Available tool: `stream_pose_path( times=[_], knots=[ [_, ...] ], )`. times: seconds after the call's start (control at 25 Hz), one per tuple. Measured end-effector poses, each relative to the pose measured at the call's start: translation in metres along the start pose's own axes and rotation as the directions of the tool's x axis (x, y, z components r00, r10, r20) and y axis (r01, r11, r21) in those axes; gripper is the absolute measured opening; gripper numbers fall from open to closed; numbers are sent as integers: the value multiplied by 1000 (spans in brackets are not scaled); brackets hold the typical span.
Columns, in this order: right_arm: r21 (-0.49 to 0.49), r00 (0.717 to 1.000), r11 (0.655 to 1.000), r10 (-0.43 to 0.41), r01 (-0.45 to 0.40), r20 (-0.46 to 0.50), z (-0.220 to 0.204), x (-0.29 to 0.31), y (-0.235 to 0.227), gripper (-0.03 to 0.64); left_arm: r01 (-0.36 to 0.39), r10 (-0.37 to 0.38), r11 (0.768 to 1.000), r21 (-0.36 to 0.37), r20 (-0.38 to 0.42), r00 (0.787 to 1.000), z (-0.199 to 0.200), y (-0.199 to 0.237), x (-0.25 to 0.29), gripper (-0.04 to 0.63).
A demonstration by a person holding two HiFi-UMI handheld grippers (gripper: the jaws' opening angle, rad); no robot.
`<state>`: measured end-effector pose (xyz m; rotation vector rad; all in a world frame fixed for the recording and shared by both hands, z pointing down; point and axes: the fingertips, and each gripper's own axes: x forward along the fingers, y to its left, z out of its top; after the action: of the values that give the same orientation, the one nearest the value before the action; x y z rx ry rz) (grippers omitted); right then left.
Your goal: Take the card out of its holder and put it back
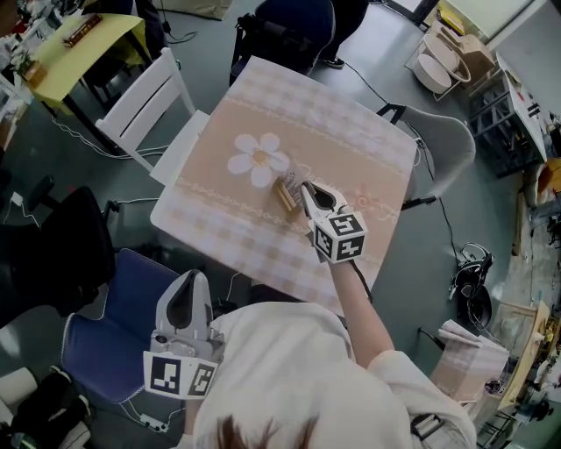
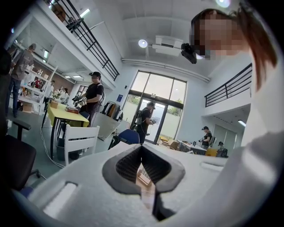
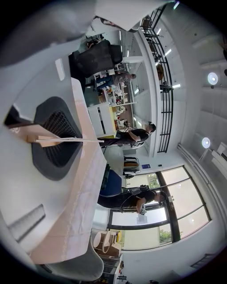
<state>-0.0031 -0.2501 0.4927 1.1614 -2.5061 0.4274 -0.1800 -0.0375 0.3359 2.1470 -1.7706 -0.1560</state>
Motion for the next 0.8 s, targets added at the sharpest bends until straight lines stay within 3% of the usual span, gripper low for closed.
stream_pose_path(
  times=[0.8],
  knots=[
    [1,1000,1000,2,-2,-15,-13,6,0,16,0,0,1000,-3,0,1000,0,1,1,0]
  ],
)
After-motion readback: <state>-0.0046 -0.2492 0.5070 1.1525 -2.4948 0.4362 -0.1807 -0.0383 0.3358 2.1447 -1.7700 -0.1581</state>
